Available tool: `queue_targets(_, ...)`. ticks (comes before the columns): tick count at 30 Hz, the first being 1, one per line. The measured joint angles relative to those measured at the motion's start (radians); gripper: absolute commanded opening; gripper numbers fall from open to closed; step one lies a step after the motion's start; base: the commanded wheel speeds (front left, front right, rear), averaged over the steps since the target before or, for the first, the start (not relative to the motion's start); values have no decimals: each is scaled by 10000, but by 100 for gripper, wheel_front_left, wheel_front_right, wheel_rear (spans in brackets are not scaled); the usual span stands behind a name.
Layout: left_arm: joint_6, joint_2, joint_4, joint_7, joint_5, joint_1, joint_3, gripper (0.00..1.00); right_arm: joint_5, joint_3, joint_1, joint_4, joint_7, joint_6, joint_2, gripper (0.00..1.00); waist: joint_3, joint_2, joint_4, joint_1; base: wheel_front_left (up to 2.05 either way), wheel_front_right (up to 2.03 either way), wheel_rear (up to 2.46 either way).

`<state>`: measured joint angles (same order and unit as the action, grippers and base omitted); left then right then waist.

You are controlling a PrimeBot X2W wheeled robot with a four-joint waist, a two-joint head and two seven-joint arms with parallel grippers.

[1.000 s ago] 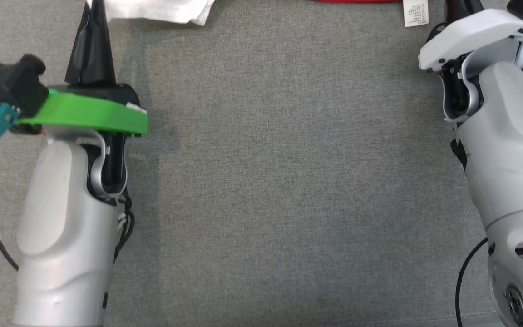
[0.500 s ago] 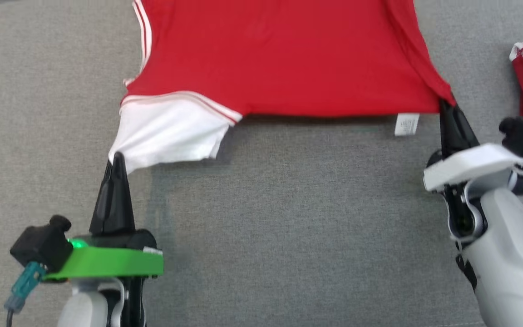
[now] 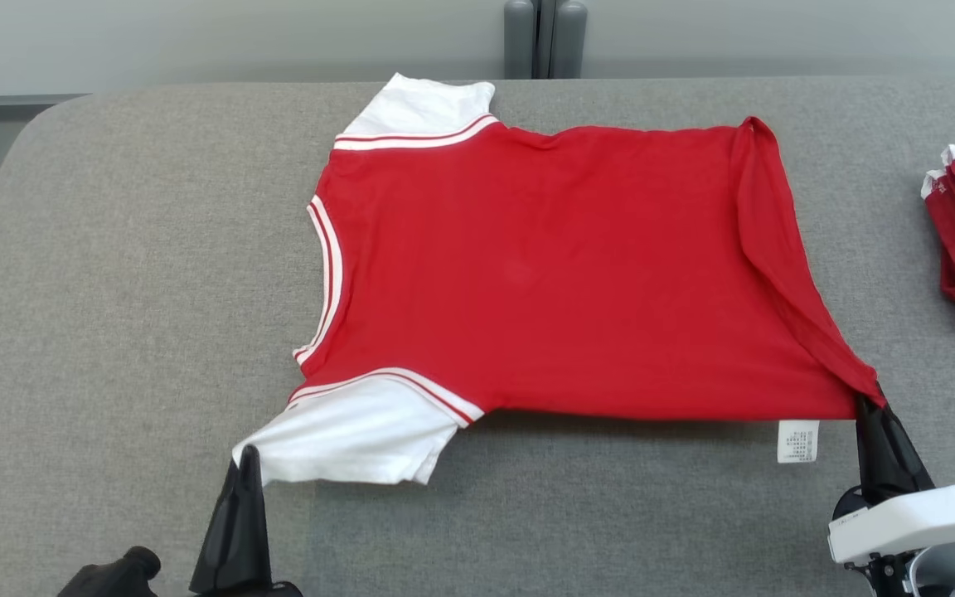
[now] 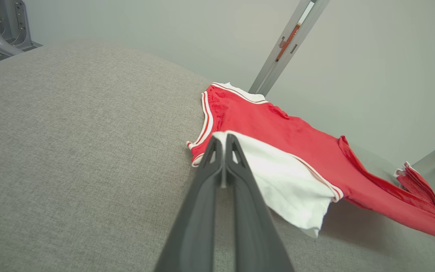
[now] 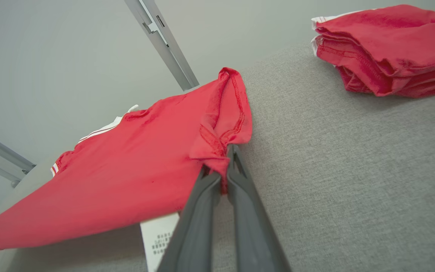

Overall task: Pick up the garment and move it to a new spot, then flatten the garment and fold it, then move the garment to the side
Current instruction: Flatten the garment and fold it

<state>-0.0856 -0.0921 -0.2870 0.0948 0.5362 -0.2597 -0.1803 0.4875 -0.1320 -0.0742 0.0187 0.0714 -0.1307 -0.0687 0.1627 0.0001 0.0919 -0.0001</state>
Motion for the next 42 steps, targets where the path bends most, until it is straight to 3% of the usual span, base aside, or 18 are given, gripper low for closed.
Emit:
queue_targets(5,-36,-71,309,-334,2,-178,-303,0,36,-23,-460,-520,-663,0,180,0,-76,0,-64,0,0,0,0)
queue_targets(17,163,-2,1110,-320,132,387,-520,0,449,203,-67,777,-518,0,188,0,225,0,-221,0,0,0,0)
queue_targets(28,750,-15,2587,-84,-33,3619,-569,0,646,669,1630,1649,-52,0,192,0,980,0,-442,0,0,0,0)
queue_targets(42,1225,-222,5862,882,-458,7395,-297,0,466,729,4182,3020,456,0,192,0,2110,0,-1201,0,0,0,0)
